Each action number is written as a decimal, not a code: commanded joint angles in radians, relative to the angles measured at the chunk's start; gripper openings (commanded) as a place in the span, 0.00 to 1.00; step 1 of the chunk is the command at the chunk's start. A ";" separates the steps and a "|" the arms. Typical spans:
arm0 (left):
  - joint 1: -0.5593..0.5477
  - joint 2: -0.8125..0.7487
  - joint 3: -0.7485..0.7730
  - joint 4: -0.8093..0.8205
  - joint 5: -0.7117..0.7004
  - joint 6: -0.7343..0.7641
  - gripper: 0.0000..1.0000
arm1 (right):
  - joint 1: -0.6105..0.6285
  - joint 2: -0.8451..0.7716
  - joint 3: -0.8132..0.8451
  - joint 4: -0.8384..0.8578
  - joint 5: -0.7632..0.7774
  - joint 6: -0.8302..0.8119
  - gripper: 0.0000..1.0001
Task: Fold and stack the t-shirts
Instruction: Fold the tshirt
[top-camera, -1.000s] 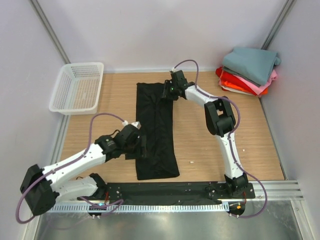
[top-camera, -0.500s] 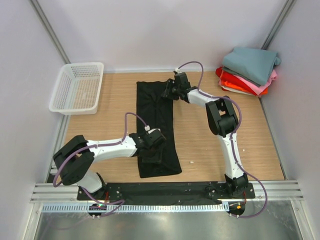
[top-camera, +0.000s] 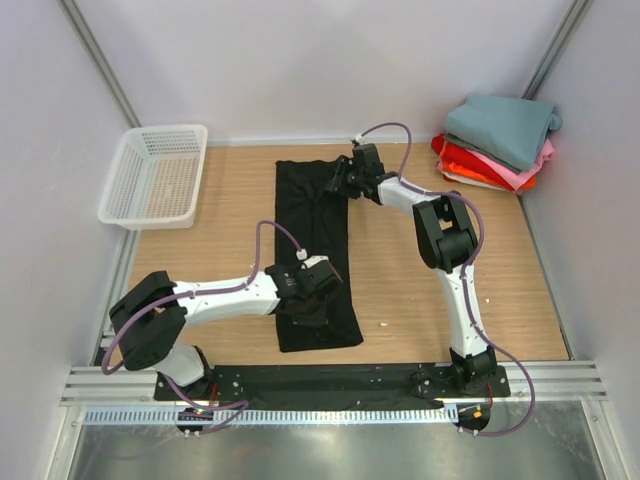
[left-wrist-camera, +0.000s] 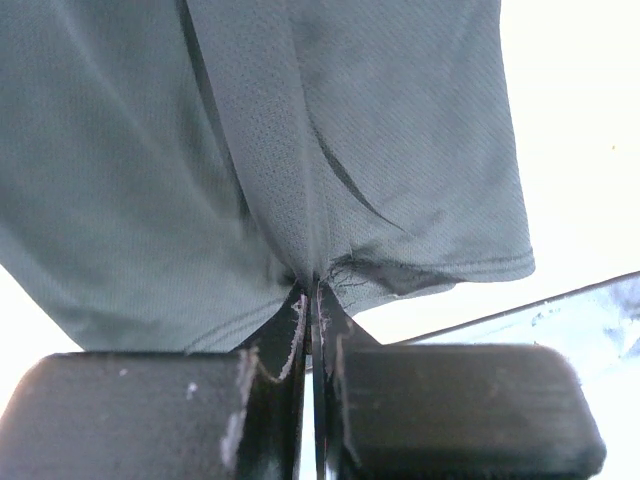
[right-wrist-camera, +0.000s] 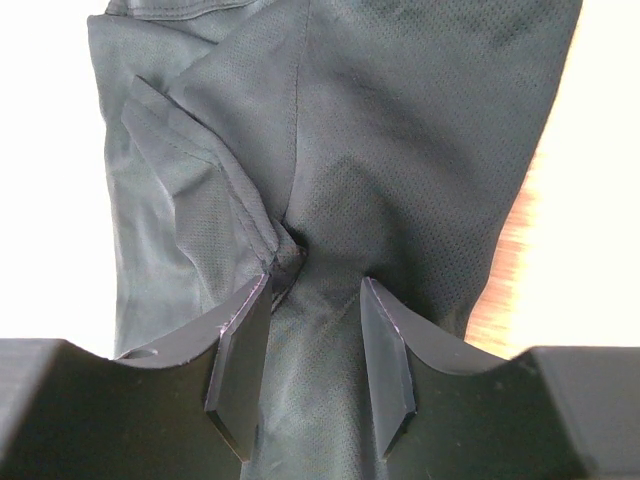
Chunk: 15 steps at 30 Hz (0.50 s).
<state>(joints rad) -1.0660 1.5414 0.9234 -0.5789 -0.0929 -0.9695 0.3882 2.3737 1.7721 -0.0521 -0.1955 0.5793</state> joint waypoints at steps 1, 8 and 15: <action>-0.022 -0.056 0.037 -0.068 -0.045 -0.026 0.00 | -0.015 0.096 -0.023 -0.166 0.071 -0.019 0.48; -0.040 -0.098 0.019 -0.113 -0.070 -0.067 0.01 | -0.017 0.105 -0.008 -0.176 0.073 -0.019 0.49; -0.043 -0.106 -0.017 -0.121 -0.079 -0.083 0.19 | -0.017 0.111 -0.002 -0.184 0.071 -0.019 0.54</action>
<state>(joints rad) -1.1015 1.4628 0.9222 -0.6716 -0.1417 -1.0294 0.3859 2.3909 1.8046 -0.0597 -0.1978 0.5827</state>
